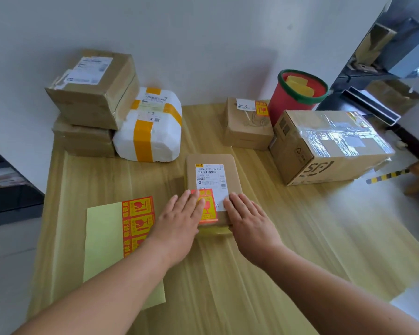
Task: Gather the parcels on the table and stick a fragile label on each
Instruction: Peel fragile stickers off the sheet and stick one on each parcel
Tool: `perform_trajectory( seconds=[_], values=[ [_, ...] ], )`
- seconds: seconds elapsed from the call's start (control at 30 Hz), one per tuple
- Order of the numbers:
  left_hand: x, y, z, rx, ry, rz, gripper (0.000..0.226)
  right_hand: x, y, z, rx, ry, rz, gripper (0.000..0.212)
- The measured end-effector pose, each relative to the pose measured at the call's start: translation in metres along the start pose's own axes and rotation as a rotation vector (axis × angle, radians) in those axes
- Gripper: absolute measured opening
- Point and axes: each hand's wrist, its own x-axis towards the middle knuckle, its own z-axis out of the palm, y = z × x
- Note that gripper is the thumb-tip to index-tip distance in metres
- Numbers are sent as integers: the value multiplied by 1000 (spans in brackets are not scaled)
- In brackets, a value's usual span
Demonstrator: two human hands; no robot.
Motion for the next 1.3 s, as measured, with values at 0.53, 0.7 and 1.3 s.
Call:
perform_trajectory(
  seconds=[0.53, 0.7, 1.3],
  values=[
    [117, -25, -29, 65, 62, -233, 62, 145, 74, -13, 18, -118, -135, 69],
    [154, -40, -36, 58, 89, -277, 63, 185, 93, -6, 49, -92, -191, 68],
    [243, -84, -48, 8, 156, -366, 65, 278, 111, 4, 117, -48, -103, 65]
  ],
)
